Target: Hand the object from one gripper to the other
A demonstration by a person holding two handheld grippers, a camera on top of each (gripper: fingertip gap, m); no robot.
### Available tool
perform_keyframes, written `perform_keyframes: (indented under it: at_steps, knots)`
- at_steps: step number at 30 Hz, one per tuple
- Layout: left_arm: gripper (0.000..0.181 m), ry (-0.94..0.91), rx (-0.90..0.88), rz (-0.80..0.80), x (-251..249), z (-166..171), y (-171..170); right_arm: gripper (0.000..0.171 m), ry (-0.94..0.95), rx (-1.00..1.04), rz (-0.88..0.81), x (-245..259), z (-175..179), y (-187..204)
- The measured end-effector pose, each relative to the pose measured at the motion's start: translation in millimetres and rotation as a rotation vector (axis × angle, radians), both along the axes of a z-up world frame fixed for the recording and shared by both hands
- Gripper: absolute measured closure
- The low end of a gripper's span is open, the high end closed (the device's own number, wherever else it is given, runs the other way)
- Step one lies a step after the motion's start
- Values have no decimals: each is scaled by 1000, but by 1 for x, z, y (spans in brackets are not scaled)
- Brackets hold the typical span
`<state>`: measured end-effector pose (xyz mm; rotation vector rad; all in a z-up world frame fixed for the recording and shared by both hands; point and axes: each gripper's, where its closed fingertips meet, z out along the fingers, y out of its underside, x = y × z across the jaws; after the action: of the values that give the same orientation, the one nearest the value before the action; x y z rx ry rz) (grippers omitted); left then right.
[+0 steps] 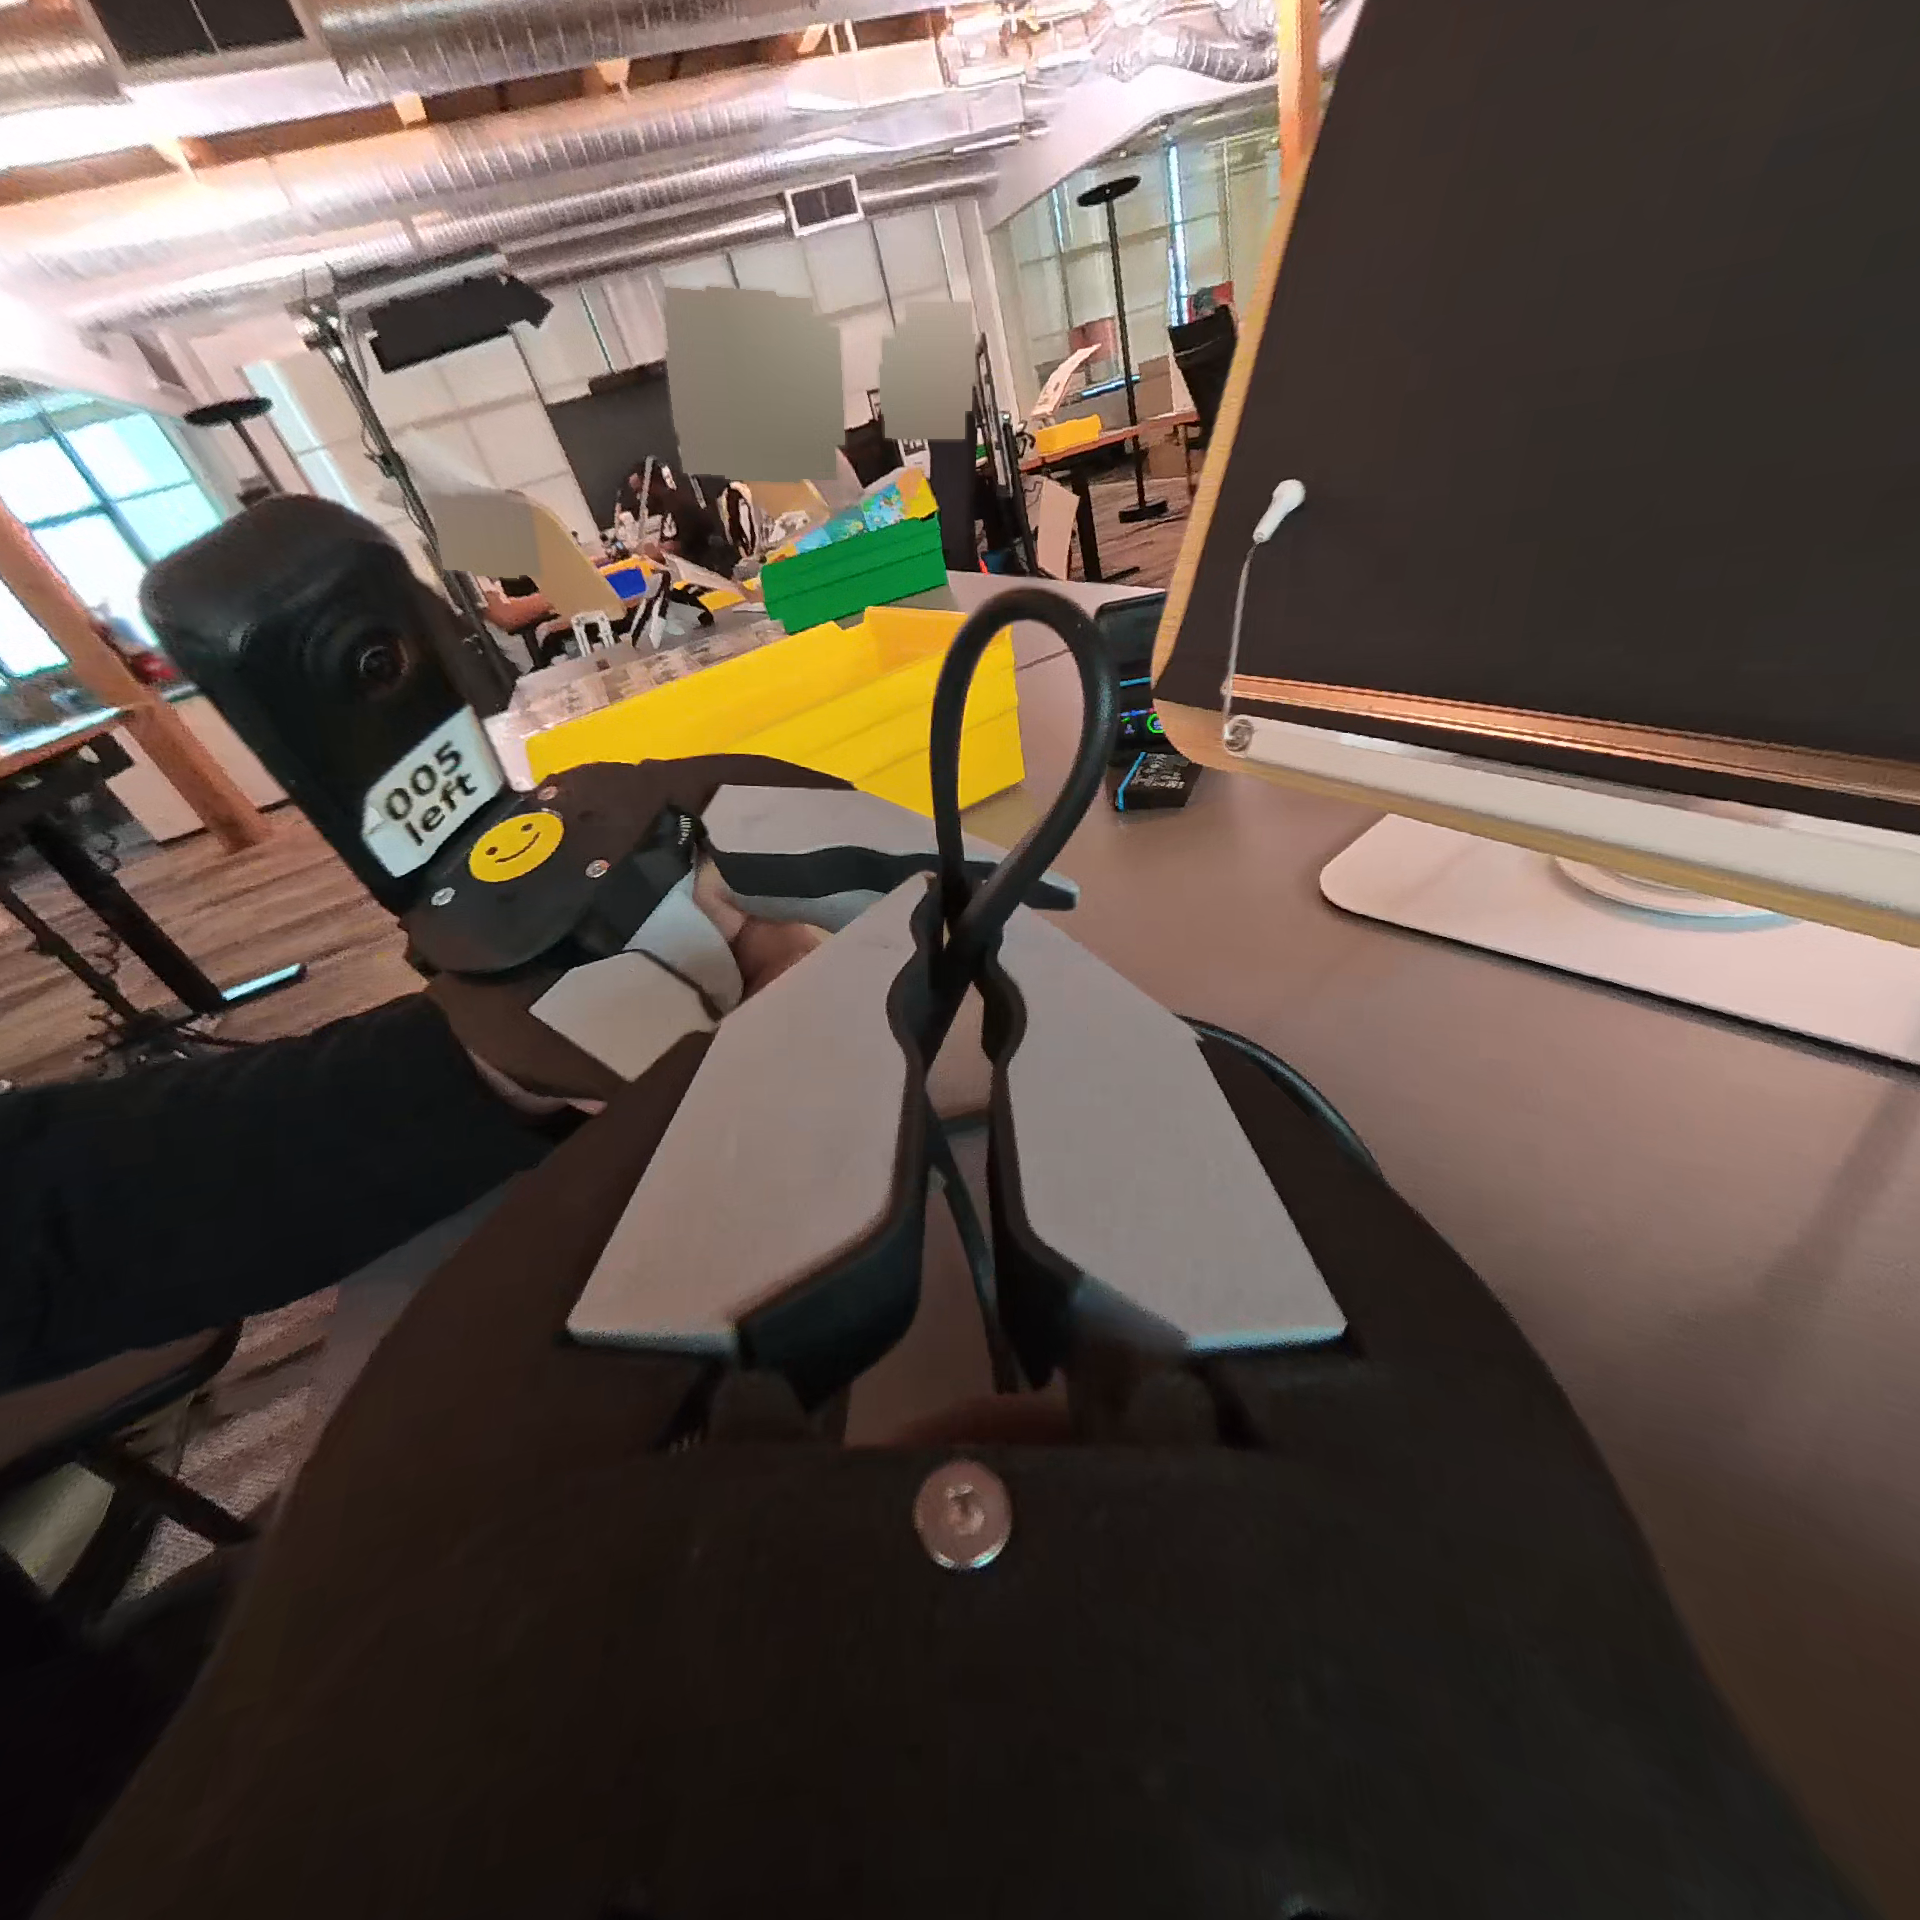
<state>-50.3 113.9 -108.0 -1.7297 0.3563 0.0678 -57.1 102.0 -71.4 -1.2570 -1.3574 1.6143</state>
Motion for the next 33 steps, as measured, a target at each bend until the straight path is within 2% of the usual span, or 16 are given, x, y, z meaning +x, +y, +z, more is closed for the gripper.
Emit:
perform_keyframes:
  at_steps: [4, 6, 7, 8, 11, 15, 19, 23, 28, 29, 31, 33]
  knots:
    - [132, -27, 12, -29, 3, -2, 1, 171, 36, -36, 88, 5, 7, -13]
    - [150, 0, 23, -29, 3, -3, 1, 171, 57, -58, 152, 9, 12, -21]
    - [164, 14, 38, -36, 5, -1, 0, 171, 57, -62, 174, 11, 12, -24]
    - [170, 31, 49, -42, 6, -1, 0, 171, 58, -63, 186, 11, 13, -26]
    - [172, 69, 38, -53, 9, -5, 1, 171, 47, -84, 197, 12, 12, -24]
    - [173, -73, 40, -46, 2, 1, 1, 141, 20, -117, 224, 17, 10, -15]
    - [173, -215, 76, -35, -12, 12, -2, 126, -18, -89, 168, 15, 1, -1]
    - [173, -355, 120, -69, -15, 25, -6, 121, -113, 31, 139, 5, -24, -6]
    - [173, -505, 162, -132, -13, 39, -11, 100, -196, 236, 67, -12, -55, -17]
    - [173, -533, 164, -148, -12, 41, -12, 103, -203, 252, 69, -15, -59, -21]
    - [173, -565, 175, -151, -14, 44, -13, 125, -214, 288, 63, -19, -64, -26]
    - [174, -573, 177, -147, -15, 44, -13, 132, -221, 319, 86, -21, -68, -34]
